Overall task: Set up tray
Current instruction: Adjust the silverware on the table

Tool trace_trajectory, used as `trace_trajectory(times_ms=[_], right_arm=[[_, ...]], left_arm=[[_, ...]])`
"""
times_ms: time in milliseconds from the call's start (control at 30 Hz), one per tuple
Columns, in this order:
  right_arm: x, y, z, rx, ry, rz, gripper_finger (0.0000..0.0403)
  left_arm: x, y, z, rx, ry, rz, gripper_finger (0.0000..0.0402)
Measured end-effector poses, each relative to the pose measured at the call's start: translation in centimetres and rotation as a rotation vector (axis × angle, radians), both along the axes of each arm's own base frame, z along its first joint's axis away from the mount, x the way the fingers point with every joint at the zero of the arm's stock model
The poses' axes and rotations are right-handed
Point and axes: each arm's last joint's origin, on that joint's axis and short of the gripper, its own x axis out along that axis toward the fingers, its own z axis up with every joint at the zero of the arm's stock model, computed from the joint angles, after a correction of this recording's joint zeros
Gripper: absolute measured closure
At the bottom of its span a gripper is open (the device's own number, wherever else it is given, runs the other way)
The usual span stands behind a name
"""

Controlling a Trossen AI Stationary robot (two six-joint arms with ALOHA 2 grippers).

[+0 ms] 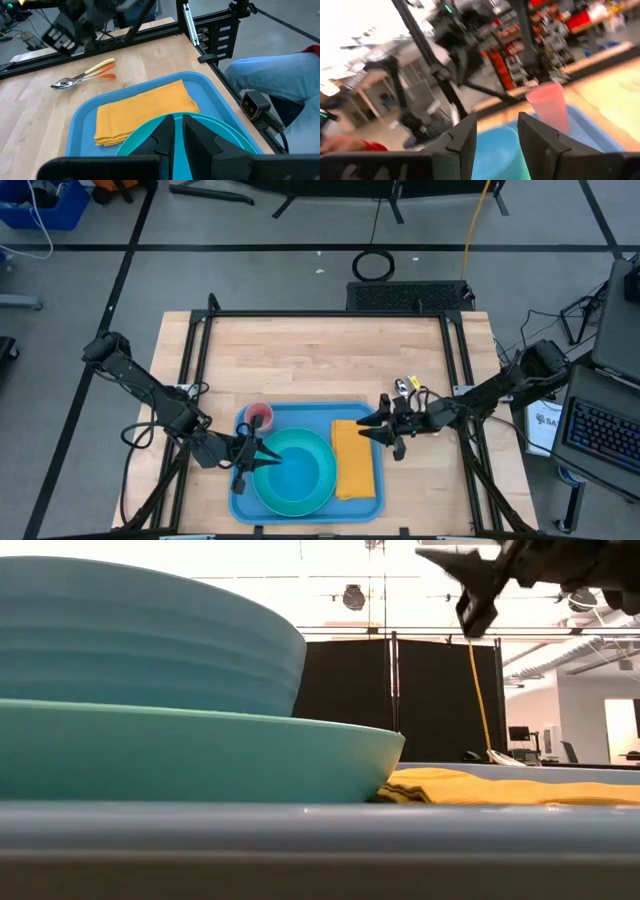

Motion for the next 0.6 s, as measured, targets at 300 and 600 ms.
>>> trace_trajectory(times_ms=[300,600], right_arm=[[-0.1,-0.6,-0.8,-0.035,0.131,-0.111,0.0293],[-2.0,-1.7,-0.8,0.052,0.321,-0.186,0.0332]], left_arm=[[0.0,0.0,0.0,0.005,-0.001,-0.002,0.0360],[0.0,0.0,0.0,0.006,-0.001,-0.002,0.0360]])
